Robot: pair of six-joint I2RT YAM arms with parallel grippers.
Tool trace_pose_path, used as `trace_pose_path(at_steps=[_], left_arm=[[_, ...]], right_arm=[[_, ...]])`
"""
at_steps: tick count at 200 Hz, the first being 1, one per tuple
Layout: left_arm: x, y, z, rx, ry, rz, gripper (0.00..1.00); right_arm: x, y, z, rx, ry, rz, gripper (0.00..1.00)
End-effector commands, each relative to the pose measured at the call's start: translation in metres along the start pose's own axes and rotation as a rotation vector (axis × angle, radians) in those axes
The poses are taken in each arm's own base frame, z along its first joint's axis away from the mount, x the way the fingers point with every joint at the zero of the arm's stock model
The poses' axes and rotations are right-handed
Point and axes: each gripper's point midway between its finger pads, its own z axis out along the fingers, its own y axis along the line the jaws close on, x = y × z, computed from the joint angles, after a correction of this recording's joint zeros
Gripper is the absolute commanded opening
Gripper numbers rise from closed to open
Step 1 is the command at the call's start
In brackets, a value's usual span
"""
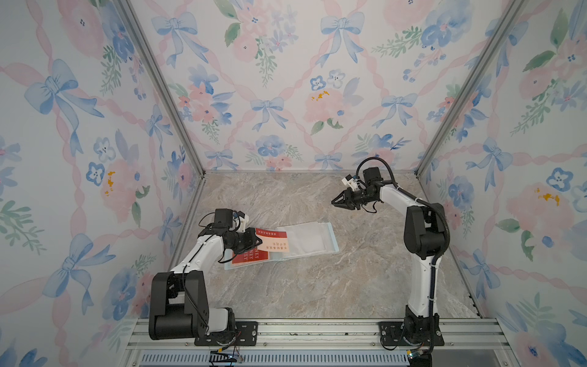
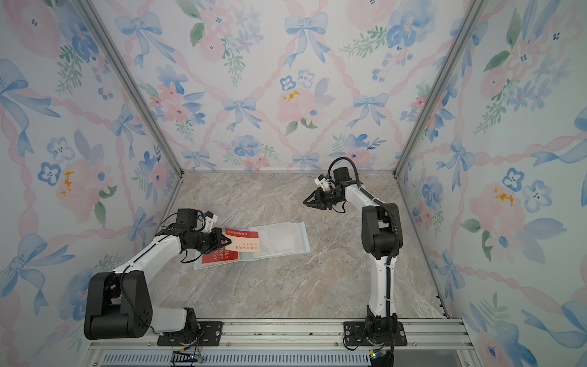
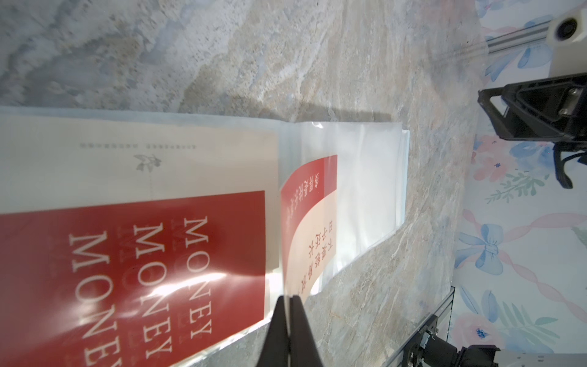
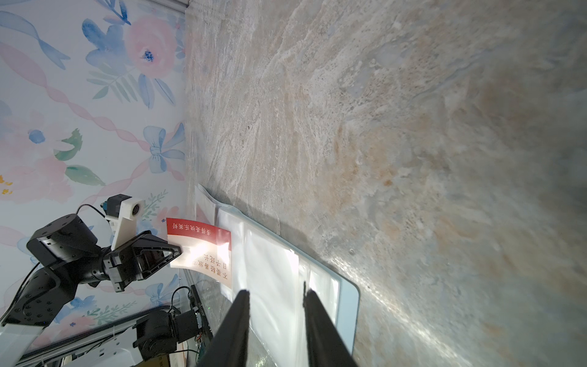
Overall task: Place the photos into the photo albums
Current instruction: Insert the photo into the photo album.
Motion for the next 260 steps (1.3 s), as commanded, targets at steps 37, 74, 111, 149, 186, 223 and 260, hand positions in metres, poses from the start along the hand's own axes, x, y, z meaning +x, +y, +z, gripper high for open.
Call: trace_pose_path(at_steps=[37, 74, 111, 149, 186, 223, 260], left_arm=[[0.013, -0.004, 0.027, 0.013, 0.028, -0.027, 0.0], [0.014, -0.009, 0.036, 0.008, 0.038, -0.014, 0.0], [0.01, -0.012, 0.041, 0.011, 0.026, -0.018, 0.0], [0.014, -0.02, 0.053, 0.032, 0.02, -0.017, 0.0], [0.028, -0.017, 0.071, 0.025, 0.057, -0.027, 0.0], [0.033, -0.019, 0.085, 0.015, 0.078, -0.027, 0.0], [0.029, -0.026, 0.092, 0.017, 0.081, -0.013, 0.0]], right_arm=[[-0.002, 0.002, -0.006, 0.0, -0.007, -0.012, 0.31], [-0.002, 0.003, -0.008, -0.005, -0.007, -0.014, 0.31], [-0.001, 0.003, -0.008, -0.009, -0.009, -0.011, 0.31], [-0.001, 0.002, -0.009, -0.01, -0.013, -0.012, 0.31], [0.001, 0.0, -0.008, -0.01, -0.012, -0.009, 0.31], [0.002, 0.0, -0.01, -0.008, -0.013, -0.011, 0.31], [0.002, -0.002, -0.012, -0.004, -0.013, -0.006, 0.31]])
